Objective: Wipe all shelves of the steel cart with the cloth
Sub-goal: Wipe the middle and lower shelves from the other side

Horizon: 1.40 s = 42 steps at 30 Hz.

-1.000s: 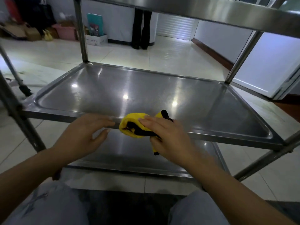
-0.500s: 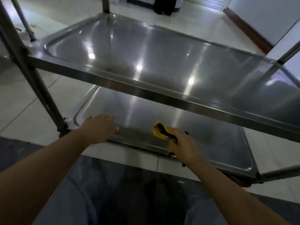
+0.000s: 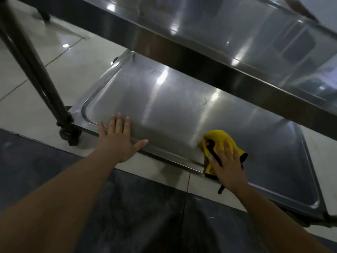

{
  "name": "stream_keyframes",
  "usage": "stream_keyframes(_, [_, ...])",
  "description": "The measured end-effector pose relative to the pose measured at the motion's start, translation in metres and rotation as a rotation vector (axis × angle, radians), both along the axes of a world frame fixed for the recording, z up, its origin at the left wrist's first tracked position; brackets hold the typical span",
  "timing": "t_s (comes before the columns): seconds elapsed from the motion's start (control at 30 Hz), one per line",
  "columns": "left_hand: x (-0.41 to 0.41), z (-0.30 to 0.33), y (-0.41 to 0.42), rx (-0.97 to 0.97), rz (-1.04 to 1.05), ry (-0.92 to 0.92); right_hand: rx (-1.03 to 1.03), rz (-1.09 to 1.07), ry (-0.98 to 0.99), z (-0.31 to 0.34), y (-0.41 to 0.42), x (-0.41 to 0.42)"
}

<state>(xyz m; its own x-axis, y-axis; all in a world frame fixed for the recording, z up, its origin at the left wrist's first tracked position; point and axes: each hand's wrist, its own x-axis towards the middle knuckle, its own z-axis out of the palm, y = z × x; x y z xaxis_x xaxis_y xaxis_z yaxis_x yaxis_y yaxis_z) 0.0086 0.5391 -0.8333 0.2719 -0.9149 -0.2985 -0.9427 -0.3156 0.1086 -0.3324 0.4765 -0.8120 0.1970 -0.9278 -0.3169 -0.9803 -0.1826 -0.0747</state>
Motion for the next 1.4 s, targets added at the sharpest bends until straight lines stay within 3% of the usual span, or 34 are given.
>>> stream_keyframes(0.1, [0.001,-0.008,-0.003,-0.012,0.0,0.017,-0.018,-0.31,-0.056,-0.008,-0.009,0.052])
stream_keyframes(0.17, [0.003,-0.01,-0.005,-0.015,0.001,0.022,-0.026,-0.401,-0.141,-0.012,-0.012,0.1])
stream_keyframes(0.33, [0.008,-0.009,-0.002,0.024,-0.005,0.04,-0.055,0.088,-0.199,-0.024,-0.006,0.17])
stream_keyframes(0.5, [0.043,-0.001,0.006,-0.047,-0.041,0.021,-0.079,0.349,-0.147,-0.018,-0.014,0.108])
stream_keyframes(0.67, [0.056,0.0,0.014,-0.025,0.105,0.025,-0.163,-0.009,-0.082,-0.018,-0.004,0.066])
stream_keyframes(0.8, [0.051,0.005,0.011,0.019,0.118,0.05,-0.169,-0.397,-0.149,-0.022,-0.002,0.127])
stream_keyframes(0.87, [0.049,0.007,0.01,0.042,0.122,0.038,-0.167,-0.422,-0.151,-0.024,-0.003,0.157])
stream_keyframes(1.0, [0.05,0.016,0.004,0.054,0.063,-0.062,-0.276,-0.178,-0.121,-0.031,0.014,0.177])
stream_keyframes(1.1, [0.052,0.018,0.0,0.042,0.032,-0.01,-0.301,0.031,-0.148,-0.035,0.021,0.153])
stream_keyframes(1.3, [0.046,0.016,0.0,0.05,0.03,0.086,-0.256,0.71,-0.115,-0.016,-0.033,0.072])
stream_keyframes(1.4, [0.043,0.013,-0.004,0.044,0.032,0.095,-0.303,0.659,-0.119,-0.017,-0.045,0.067])
